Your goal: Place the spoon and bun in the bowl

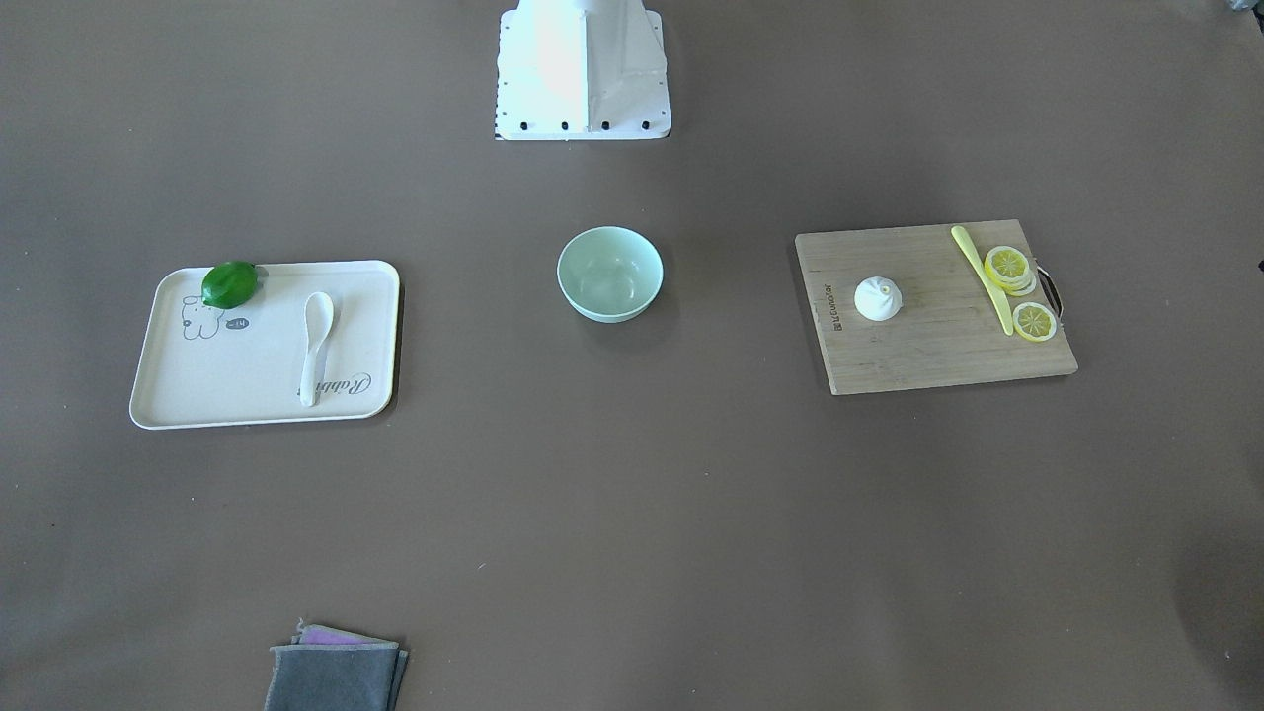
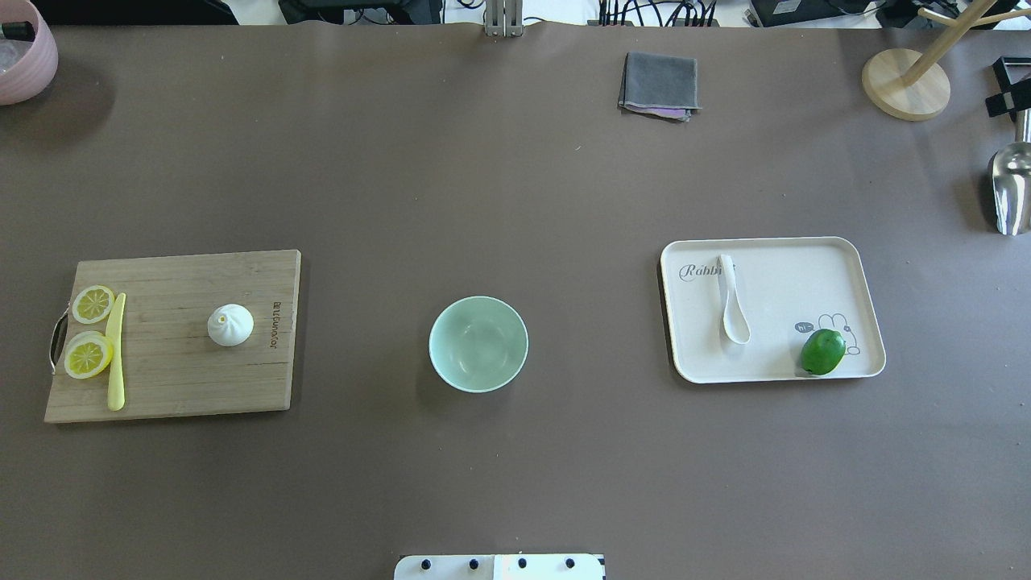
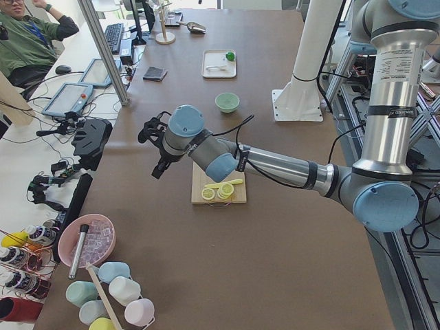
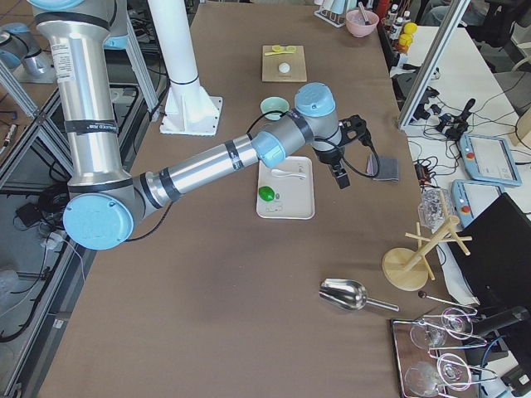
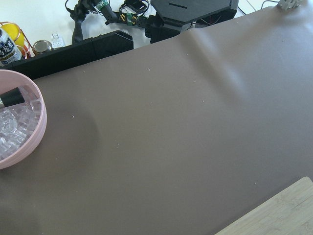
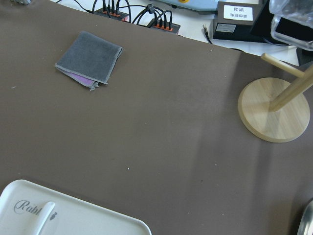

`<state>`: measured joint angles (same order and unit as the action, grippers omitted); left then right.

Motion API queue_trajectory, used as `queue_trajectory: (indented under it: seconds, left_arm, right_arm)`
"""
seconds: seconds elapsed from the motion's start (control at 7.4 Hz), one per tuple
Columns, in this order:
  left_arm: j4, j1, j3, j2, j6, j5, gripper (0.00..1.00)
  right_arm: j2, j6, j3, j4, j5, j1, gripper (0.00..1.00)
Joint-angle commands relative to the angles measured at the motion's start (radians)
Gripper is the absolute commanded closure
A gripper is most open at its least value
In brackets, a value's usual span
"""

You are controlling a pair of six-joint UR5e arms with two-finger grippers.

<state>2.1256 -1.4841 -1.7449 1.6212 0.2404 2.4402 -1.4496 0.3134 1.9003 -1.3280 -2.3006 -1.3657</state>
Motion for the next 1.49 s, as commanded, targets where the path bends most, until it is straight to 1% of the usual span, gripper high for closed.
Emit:
queue_trajectory:
  seconds: [0.0,0.14,0.27,0.41,0.54,0.68,0.81,1.08,1.22,1.35]
  left_arm:
    - [0.037,0.071,-0.004,0.005,0.112,0.000,0.00]
    - [0.101,0.120,-0.002,0.005,0.255,-0.003,0.00]
    - [0.193,0.183,-0.001,0.005,0.427,-0.006,0.00]
    - [0.276,0.244,-0.002,0.000,0.588,-0.057,0.00]
    - [0.316,0.352,-0.005,0.002,0.685,-0.167,0.00]
    - [0.317,0.457,-0.019,0.003,0.721,-0.299,0.00]
    - [0.317,0.532,-0.021,0.003,0.721,-0.382,0.01]
    - [0.313,0.673,-0.021,-0.001,0.726,-0.539,0.01]
    - [0.312,0.714,-0.022,0.000,0.731,-0.581,0.00]
    - [0.312,0.729,-0.019,-0.004,0.729,-0.589,0.00]
  right_arm:
    - [0.049,0.224,0.008,0.003,0.068,0.129,0.00]
    - [0.079,0.333,0.013,0.003,0.139,0.210,0.00]
    - [0.101,0.420,0.014,0.003,0.195,0.267,0.00]
    - [0.107,0.456,0.025,0.001,0.216,0.314,0.00]
    - [0.098,0.505,0.026,0.001,0.260,0.359,0.00]
    - [0.097,0.585,0.028,0.001,0.315,0.417,0.01]
    - [0.098,0.652,0.028,0.001,0.363,0.465,0.01]
    - [0.083,0.656,0.036,-0.002,0.383,0.491,0.01]
    - [0.081,0.656,0.042,-0.002,0.386,0.493,0.00]
    - [0.083,0.656,0.043,-0.002,0.386,0.496,0.00]
